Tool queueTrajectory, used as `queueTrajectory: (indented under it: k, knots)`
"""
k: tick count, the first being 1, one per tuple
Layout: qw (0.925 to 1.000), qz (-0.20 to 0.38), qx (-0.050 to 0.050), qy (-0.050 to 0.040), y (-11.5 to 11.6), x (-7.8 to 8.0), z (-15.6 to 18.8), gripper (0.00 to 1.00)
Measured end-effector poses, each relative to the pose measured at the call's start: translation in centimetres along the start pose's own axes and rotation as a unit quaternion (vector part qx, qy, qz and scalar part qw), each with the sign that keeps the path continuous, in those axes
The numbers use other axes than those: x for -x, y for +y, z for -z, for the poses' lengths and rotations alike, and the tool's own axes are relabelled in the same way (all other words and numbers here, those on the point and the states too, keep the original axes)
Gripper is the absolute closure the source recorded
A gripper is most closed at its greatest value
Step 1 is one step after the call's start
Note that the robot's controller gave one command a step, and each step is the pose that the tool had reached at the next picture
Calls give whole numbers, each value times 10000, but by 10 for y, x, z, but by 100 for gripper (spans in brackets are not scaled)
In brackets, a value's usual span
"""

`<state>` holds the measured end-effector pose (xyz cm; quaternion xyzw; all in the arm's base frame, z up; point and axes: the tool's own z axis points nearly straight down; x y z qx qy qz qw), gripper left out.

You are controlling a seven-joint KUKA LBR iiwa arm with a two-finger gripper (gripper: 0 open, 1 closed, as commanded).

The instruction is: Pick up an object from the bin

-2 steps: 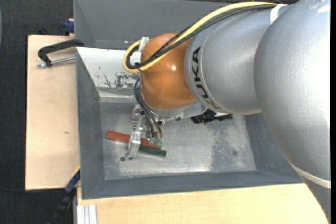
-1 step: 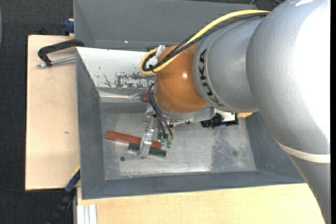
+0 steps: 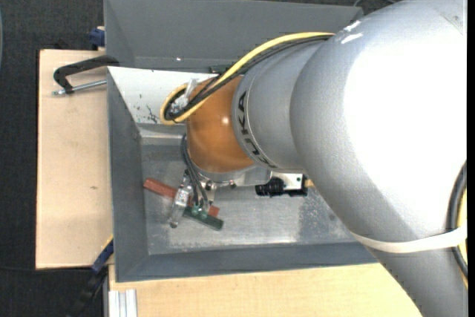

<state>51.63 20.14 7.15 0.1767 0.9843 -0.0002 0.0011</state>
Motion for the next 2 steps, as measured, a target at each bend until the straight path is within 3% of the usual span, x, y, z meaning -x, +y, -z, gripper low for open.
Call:
queueTrajectory:
  k: [1,2]
  knots:
    - [10000,-2,1,0,0,0,0,100]
    - [9999,-104,21,-11,-2,18,154,100]
